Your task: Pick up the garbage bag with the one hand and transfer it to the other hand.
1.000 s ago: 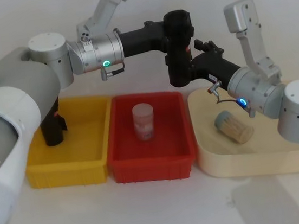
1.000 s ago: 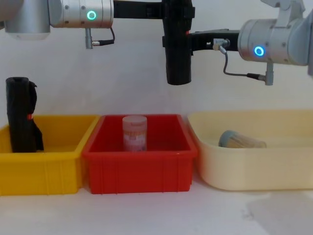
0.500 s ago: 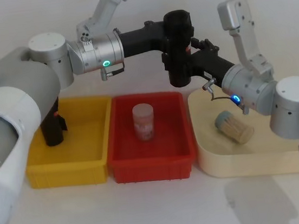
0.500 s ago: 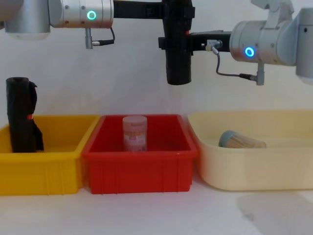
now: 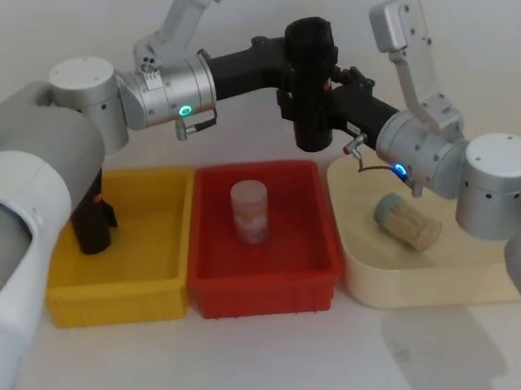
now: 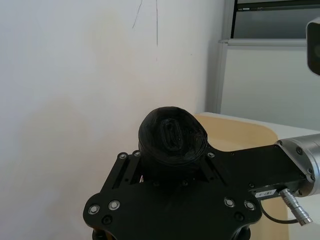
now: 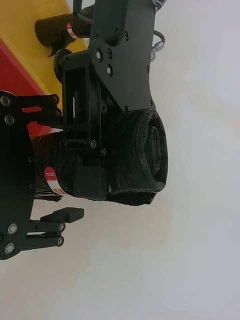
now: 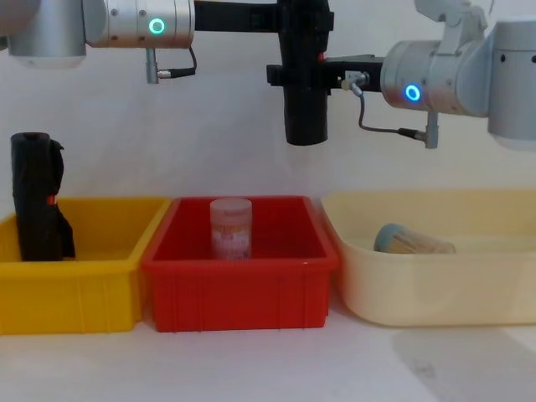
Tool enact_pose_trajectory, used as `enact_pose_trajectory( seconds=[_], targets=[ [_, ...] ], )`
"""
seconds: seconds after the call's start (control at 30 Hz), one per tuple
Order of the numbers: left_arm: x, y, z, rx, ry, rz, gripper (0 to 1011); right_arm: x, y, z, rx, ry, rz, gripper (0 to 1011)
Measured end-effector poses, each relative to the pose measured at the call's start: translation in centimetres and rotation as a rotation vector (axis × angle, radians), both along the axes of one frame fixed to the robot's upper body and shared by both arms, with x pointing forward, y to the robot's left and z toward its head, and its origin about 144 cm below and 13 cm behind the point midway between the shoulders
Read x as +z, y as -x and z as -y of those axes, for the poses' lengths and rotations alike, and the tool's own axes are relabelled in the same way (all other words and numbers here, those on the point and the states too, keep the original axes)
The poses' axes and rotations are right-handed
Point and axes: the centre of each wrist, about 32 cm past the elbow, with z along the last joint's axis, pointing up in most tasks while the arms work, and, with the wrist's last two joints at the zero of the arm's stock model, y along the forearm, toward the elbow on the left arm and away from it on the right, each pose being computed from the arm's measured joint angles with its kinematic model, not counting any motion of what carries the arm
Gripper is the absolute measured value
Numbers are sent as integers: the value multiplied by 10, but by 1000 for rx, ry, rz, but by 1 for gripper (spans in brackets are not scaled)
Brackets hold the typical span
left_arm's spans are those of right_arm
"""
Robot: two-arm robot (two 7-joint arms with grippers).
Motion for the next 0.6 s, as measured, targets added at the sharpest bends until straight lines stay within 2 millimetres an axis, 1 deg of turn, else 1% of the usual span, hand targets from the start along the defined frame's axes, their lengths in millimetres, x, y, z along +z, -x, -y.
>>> enact_pose_trajectory(
  seconds=[0.13, 0.17, 0.2, 0.23, 0.27, 0.33, 0.43, 0.6],
  targets=[
    [0, 0, 0, 0, 0, 0, 348, -1, -1, -1, -4, -3, 1, 899],
    [0, 0, 0, 0, 0, 0, 348, -1, -1, -1, -4, -4, 2, 851],
    [0, 0, 0, 0, 0, 0, 348, -1, -1, -1, -5, -5, 2, 840],
    [0, 0, 0, 0, 0, 0, 348, -1, -2, -2, -5, -5, 2, 790],
    [0, 0, 0, 0, 0, 0, 348, -1, -2, -2, -5, -6, 3, 763],
    [0, 0, 0, 0, 0, 0, 348, -1, -2, -2, -5, -6, 3, 728],
    [0, 0, 0, 0, 0, 0, 348, -1, -2, -3, -6, -8, 3, 620],
    [0, 0, 0, 0, 0, 0, 348, -1, -3, -3, -8, -9, 4, 573]
  ],
)
